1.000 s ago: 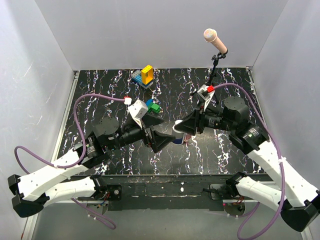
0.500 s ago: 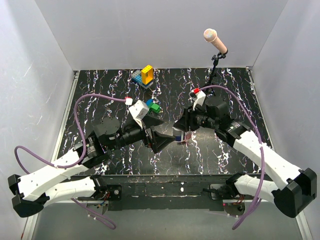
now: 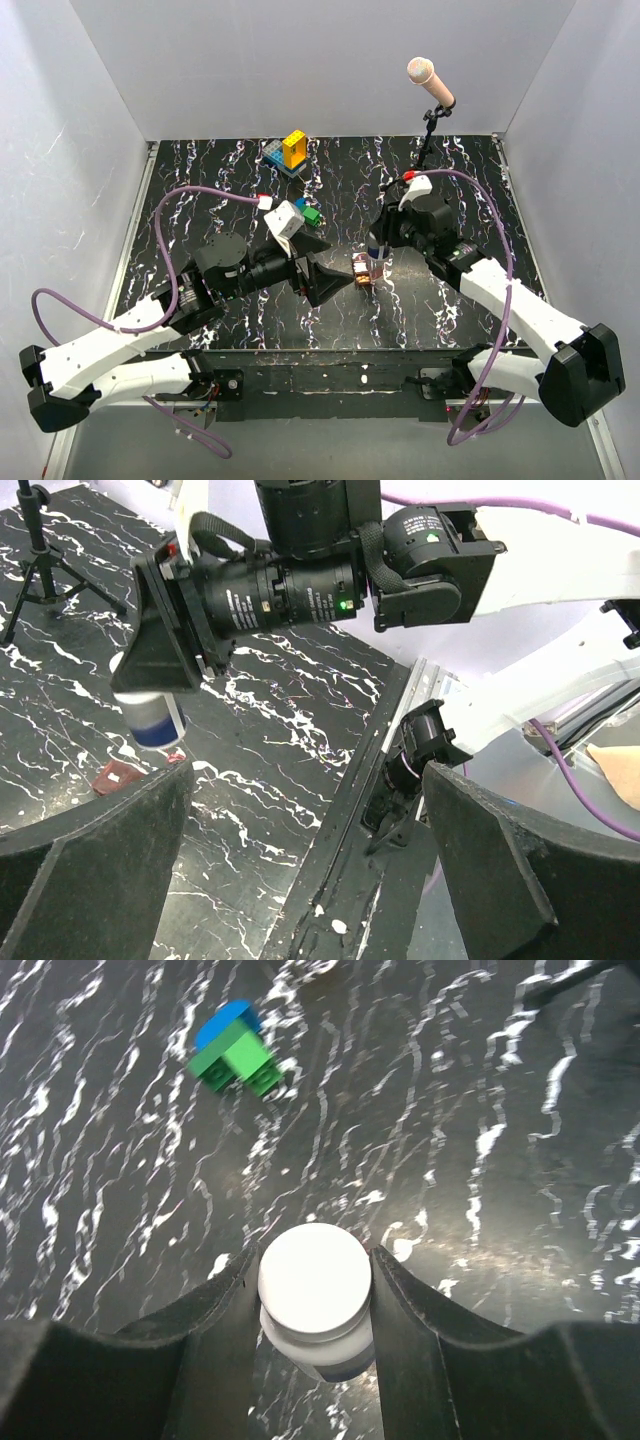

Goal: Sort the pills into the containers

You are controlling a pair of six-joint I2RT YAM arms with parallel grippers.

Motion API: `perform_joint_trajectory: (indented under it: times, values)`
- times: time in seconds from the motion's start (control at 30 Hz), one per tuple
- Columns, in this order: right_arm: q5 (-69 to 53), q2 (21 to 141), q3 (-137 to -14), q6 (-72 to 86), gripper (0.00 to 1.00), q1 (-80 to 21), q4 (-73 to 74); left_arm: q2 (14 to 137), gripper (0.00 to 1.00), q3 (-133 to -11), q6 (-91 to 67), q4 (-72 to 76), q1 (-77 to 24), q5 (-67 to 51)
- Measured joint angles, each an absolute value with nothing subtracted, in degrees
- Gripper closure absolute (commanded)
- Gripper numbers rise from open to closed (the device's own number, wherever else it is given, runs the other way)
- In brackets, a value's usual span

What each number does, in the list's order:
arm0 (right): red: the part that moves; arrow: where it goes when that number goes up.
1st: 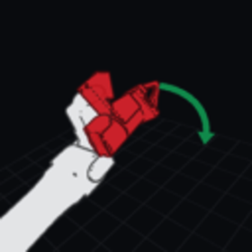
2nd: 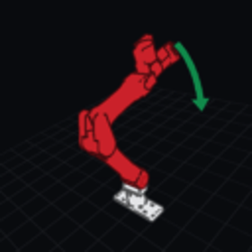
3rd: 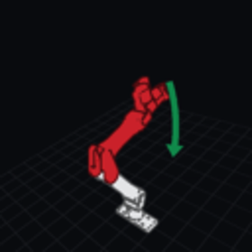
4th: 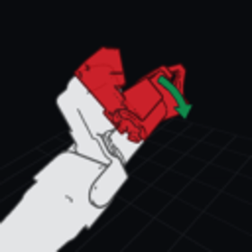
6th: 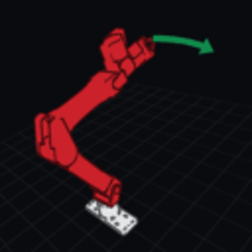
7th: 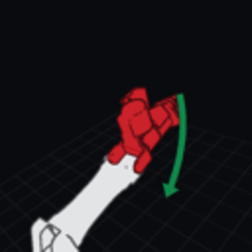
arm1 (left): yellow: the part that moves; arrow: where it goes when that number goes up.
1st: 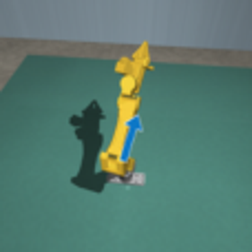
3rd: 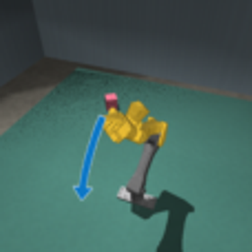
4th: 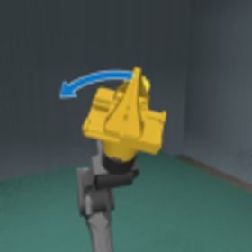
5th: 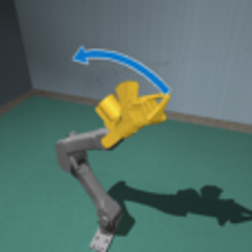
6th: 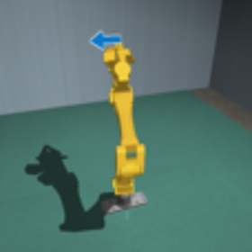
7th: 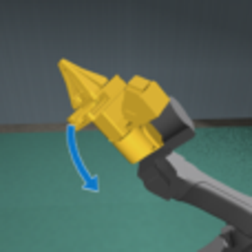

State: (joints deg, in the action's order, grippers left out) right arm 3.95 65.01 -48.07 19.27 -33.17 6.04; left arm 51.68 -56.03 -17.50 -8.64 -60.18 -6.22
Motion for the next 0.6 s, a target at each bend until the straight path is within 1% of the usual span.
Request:
perform_joint_trajectory:
  times: [0.37, 0.6]
  values:
    - [15.05, 65.58, -43.44, 19.09, 0.99, -25.87, -1.54, 52.73, 0.02, -56.03, -17.56, -8.67, -60.18, -6.66]
    - [19.51, 61.93, -37.26, 18.15, 0.99, -22.04, -9.02, 52.75, 0.02, -56.03, -17.58, -8.64, -60.18, -6.87]
